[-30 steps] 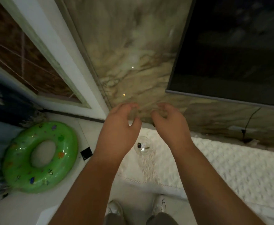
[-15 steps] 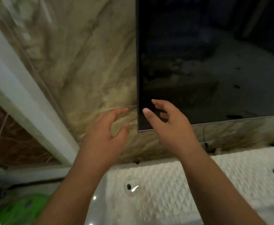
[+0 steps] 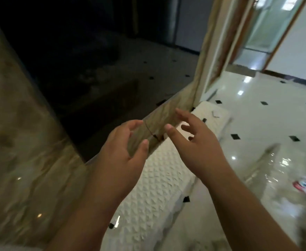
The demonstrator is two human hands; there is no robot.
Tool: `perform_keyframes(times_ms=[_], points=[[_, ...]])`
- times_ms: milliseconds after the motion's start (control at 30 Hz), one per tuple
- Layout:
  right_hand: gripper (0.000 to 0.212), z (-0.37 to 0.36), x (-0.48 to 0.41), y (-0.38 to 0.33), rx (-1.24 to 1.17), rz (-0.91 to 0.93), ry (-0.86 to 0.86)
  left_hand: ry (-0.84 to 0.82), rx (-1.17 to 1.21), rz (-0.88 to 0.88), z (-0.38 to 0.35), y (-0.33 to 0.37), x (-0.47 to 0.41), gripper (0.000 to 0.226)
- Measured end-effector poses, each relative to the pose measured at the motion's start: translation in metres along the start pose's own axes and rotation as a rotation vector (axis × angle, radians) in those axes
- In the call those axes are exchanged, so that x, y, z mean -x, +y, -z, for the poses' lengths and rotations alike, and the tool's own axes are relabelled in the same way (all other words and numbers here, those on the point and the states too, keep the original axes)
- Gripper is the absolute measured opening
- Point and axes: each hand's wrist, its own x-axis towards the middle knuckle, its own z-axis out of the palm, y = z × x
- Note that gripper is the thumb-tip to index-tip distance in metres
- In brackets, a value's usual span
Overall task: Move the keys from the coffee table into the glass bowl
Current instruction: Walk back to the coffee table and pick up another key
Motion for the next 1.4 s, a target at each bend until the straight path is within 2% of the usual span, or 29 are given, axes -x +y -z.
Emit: perform_keyframes(times_ms=[200,467,933,1133,1400], points=[[0.055,0.089,0.023,0.045,0.075,-0.151,0.265,-0.244,0.069,-0.074,-0.076,0.05,-0.008,0.034],[0.06,0.189,0.054,0.11,0.112,-0.286,0.464,-0.501,0.084,-0.117,-0.174,0.104,-0.007,0.036],[0.06,0.311,0.086,0.176,0.164,-0.378,0.601,-0.57,-0.08,-0.389,-0.277,0.192,-0.001,0.045],[0.06,0.326,0.074,0.193,0.198,-0.409,0.604,-0.634,-0.081,-0.394,-0.304,0.206,-0.007,0.046],[0.064,0.334,0.027,0.214,0.284,-0.488,0.636,-0.688,-0.091,-0.418,-0.353,0.206,-0.065,0.046]])
